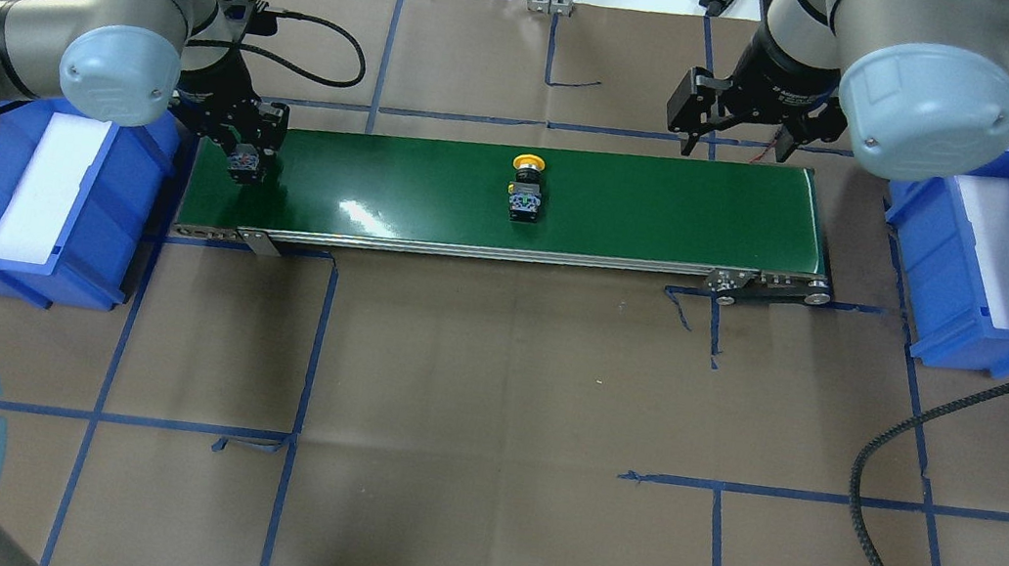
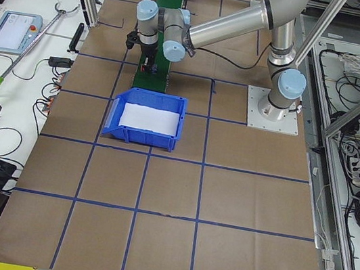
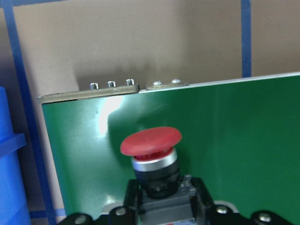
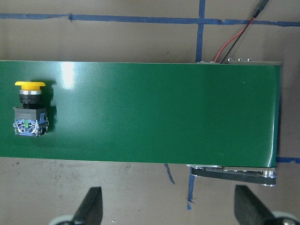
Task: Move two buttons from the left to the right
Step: 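Carry the red button with the left gripper over the conveyor end, then release the red button on the belt while the right gripper approaches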
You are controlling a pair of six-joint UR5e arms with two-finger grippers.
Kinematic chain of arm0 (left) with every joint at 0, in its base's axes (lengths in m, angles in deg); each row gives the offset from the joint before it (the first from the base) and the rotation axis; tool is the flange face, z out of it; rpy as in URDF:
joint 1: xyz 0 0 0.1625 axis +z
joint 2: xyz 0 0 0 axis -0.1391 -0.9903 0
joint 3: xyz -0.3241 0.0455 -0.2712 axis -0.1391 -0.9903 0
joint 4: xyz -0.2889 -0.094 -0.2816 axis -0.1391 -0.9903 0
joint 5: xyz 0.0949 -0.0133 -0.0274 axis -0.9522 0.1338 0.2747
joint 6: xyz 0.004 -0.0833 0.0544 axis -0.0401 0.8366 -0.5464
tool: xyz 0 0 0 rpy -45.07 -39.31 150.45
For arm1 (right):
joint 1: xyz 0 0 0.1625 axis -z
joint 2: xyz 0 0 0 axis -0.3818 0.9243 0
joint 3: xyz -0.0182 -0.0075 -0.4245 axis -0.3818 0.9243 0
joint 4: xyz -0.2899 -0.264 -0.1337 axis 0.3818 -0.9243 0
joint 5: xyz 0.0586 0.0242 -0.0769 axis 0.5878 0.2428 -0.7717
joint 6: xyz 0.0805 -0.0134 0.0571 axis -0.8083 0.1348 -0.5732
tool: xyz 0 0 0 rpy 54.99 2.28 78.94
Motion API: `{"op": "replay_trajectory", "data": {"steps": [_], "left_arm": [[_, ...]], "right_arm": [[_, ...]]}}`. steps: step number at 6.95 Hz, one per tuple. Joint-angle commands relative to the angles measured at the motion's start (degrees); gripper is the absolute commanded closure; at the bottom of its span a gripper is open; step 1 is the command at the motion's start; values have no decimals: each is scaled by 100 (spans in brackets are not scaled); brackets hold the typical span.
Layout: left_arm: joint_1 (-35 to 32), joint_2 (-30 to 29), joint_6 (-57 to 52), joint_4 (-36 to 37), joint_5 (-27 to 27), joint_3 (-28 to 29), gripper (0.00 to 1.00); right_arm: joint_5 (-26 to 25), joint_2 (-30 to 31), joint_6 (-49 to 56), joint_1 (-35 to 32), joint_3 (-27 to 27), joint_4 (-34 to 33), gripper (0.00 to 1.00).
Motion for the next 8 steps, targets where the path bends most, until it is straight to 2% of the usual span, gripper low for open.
{"op": "replay_trajectory", "data": {"steps": [1, 3, 5, 8], "left_arm": [[48, 49, -39, 1, -2, 25, 0], [66, 162, -171, -52, -11, 227, 0], [58, 364, -171, -366, -2, 506, 0], [-30, 847, -136, -1981, 42, 1140, 0]], "right_arm": [[9, -24, -76, -9, -99, -44, 0], [-61, -24, -49, 0, -468, -665, 0], [-290, -33, -93, 0, -522, -695, 0], [-264, -112, -102, -9, -513, -721, 0]]}}
